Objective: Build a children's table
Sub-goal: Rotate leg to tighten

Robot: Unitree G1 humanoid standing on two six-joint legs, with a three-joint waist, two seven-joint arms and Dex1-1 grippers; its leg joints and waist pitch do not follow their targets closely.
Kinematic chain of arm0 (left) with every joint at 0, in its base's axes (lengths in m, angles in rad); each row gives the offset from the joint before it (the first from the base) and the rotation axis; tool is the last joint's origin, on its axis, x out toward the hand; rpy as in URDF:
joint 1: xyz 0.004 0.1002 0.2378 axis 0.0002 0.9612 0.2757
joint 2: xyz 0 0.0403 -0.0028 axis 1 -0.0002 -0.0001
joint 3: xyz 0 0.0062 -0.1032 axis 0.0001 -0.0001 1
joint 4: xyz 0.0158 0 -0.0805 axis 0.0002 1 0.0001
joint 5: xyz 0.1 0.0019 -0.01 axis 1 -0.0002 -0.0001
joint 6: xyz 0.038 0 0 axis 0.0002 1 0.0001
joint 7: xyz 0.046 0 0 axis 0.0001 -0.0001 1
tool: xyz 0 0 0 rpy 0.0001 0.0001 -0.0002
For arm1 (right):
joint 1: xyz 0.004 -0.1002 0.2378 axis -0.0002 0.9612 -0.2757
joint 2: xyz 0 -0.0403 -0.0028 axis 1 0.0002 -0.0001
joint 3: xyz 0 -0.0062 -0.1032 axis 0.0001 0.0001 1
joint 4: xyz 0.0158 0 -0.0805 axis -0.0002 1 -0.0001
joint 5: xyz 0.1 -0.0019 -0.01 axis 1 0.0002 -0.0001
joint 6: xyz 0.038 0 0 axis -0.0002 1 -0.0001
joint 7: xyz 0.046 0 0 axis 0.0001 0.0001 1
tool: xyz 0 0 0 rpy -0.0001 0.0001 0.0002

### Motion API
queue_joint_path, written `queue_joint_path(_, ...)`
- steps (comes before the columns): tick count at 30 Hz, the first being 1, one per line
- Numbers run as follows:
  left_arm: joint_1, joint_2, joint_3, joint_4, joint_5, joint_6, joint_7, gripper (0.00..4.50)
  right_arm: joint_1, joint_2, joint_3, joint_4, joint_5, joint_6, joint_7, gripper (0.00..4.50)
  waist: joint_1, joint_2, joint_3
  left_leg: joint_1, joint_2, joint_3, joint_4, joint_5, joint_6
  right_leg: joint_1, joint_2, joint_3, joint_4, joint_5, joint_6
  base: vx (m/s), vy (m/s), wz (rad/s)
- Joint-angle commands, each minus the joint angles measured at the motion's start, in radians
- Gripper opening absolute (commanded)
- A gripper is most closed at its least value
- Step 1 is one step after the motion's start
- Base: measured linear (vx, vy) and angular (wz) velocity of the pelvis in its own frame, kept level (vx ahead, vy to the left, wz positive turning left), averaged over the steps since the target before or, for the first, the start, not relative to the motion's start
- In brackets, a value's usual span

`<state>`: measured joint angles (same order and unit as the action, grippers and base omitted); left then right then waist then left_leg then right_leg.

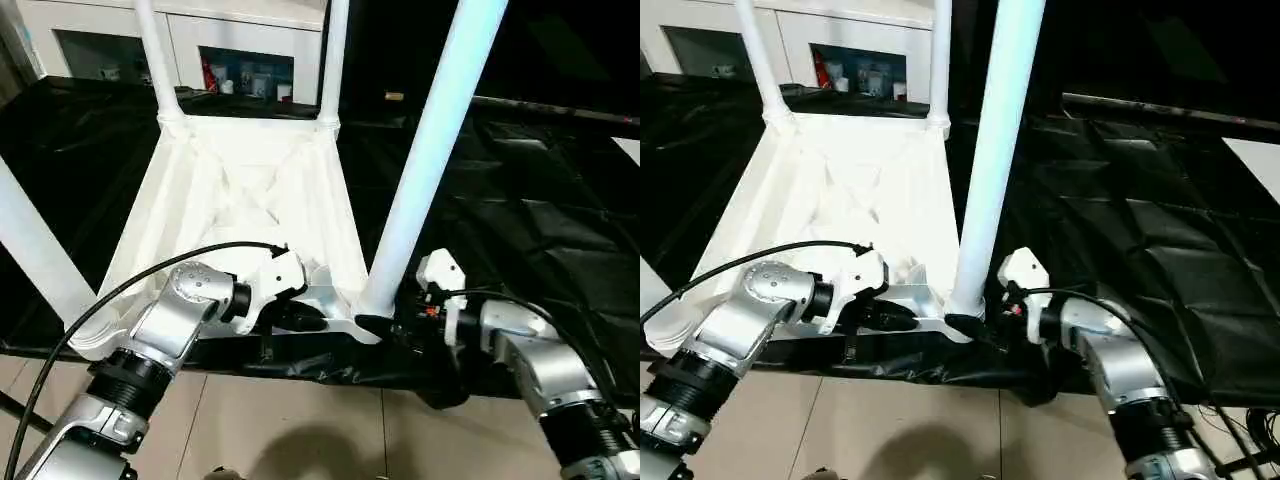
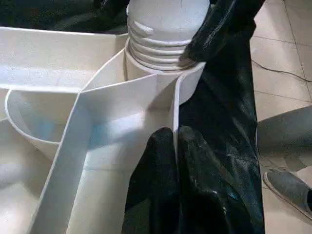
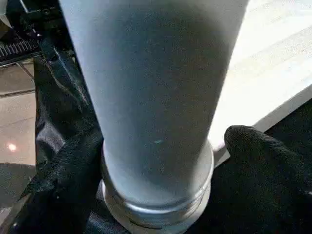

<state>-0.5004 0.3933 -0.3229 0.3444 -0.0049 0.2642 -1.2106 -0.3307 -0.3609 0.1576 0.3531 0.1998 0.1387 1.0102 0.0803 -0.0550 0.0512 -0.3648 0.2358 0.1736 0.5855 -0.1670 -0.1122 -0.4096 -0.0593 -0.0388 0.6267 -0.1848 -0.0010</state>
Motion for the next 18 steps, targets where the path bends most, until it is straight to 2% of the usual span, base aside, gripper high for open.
queue_joint_path(1,0.024,-0.010,0.001,-0.014,-0.025,0.012,0.004,0.00,-0.029,-0.015,-0.014,0.022,-0.012,-0.017,-0.007,3.84,0.003,-0.010,-0.059,0.003,-0.008,0.010,-0.064,-0.216,0.029,0.047,-0.058,0.031,-0.083,-0.268,-0.166,0.000,0.000,0.00)
queue_joint_path(4,0.023,-0.007,0.001,-0.009,-0.022,0.008,0.009,0.00,-0.036,-0.017,-0.008,0.036,-0.011,-0.024,0.001,3.64,0.003,-0.014,-0.058,0.005,-0.008,0.011,-0.064,-0.223,0.030,0.045,-0.059,0.031,-0.086,-0.292,-0.157,0.000,0.000,0.00)
queue_joint_path(8,0.027,-0.003,0.002,-0.014,-0.024,0.013,0.010,0.00,-0.039,-0.014,-0.010,0.043,-0.011,-0.026,0.002,3.30,0.002,-0.014,-0.058,0.004,-0.007,0.010,-0.065,-0.222,0.030,0.045,-0.058,0.031,-0.086,-0.300,-0.152,0.000,0.000,0.00)
queue_joint_path(9,0.028,-0.007,0.006,-0.016,-0.026,0.019,0.018,0.00,-0.042,-0.005,-0.019,0.050,-0.008,-0.029,-0.011,3.10,0.001,-0.017,-0.057,0.003,-0.007,0.010,-0.065,-0.227,0.030,0.044,-0.058,0.030,-0.086,-0.308,-0.151,0.000,0.000,0.00)
queue_joint_path(11,0.030,-0.011,0.010,-0.017,-0.030,0.028,0.027,0.00,-0.046,0.005,-0.027,0.066,-0.010,-0.034,-0.035,3.02,0.000,-0.017,-0.057,0.003,-0.007,0.009,-0.066,-0.227,0.028,0.044,-0.059,0.030,-0.086,-0.311,-0.152,0.000,0.000,0.00)
queue_joint_path(14,0.020,-0.041,0.016,0.005,-0.013,0.031,0.093,0.00,-0.057,0.043,-0.046,0.116,-0.033,-0.040,-0.147,2.82,-0.009,-0.020,-0.055,0.003,-0.009,0.009,-0.067,-0.234,0.016,0.041,-0.059,0.029,-0.091,-0.341,-0.147,0.000,0.000,0.00)
queue_joint_path(15,0.007,-0.073,0.019,0.033,0.005,0.032,0.153,0.00,-0.064,0.077,-0.060,0.151,-0.050,-0.040,-0.235,2.79,-0.015,-0.024,-0.055,0.000,-0.010,0.008,-0.067,-0.241,0.011,0.043,-0.059,0.028,-0.092,-0.360,-0.138,0.000,0.000,0.00)
queue_joint_path(18,-0.039,-0.145,0.015,0.109,0.038,0.035,0.260,0.00,-0.080,0.169,-0.086,0.189,-0.058,-0.013,-0.403,2.75,-0.021,-0.023,-0.054,0.004,-0.012,0.008,-0.067,-0.259,0.002,0.037,-0.058,0.030,-0.099,-0.410,-0.118,0.000,0.000,0.00)
